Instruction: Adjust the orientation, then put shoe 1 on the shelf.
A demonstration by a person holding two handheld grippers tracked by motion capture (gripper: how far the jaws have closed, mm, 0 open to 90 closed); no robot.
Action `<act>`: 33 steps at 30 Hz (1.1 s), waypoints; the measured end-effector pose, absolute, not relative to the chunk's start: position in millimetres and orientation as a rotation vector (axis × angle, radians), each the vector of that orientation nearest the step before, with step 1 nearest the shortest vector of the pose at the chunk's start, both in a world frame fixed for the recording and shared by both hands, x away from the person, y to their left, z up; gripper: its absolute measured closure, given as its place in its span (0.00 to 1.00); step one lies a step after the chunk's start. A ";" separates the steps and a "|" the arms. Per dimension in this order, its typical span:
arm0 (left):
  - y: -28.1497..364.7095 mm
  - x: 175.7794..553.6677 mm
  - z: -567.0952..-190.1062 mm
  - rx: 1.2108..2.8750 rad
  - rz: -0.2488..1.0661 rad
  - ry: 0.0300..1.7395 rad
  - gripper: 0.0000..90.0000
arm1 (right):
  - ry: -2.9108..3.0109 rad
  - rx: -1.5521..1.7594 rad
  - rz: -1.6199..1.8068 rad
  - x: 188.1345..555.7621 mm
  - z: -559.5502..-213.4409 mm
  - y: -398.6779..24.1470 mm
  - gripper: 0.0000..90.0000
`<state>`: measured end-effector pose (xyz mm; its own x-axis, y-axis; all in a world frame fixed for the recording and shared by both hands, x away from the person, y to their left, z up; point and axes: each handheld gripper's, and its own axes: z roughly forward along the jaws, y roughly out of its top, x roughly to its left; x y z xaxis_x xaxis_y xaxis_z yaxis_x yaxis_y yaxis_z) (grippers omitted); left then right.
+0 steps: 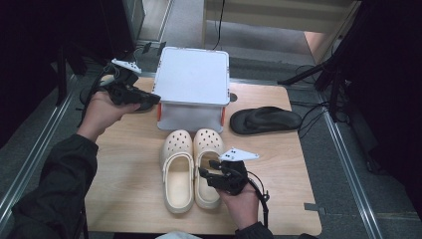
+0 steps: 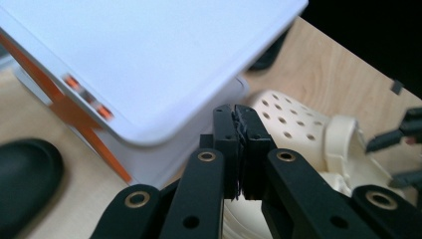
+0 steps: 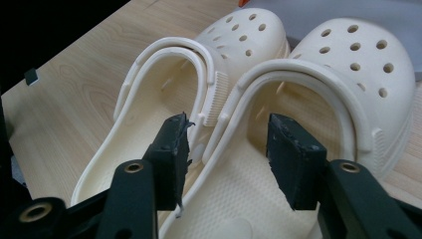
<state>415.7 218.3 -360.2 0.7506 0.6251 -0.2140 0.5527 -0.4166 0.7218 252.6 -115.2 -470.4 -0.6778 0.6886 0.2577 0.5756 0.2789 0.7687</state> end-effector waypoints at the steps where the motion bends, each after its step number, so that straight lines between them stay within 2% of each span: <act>1: 217.1 418.8 -359.0 2.125 0.123 0.880 0.99 | 2.409 1.196 1.362 253.0 -471.3 -113.4 0.57; 14: 210.1 449.5 -367.6 2.163 0.119 0.899 1.00 | 2.384 1.233 1.380 258.6 -481.8 -101.5 0.56; 33: 205.4 450.9 -371.5 2.197 0.135 0.888 1.00 | 2.362 1.281 1.330 268.3 -497.5 -79.1 0.48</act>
<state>450.9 205.4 -371.5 0.7540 0.6346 -0.1695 0.5558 -0.4790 0.6794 268.3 -79.1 -497.5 -0.6268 0.7330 0.2645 0.6061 0.2453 0.7566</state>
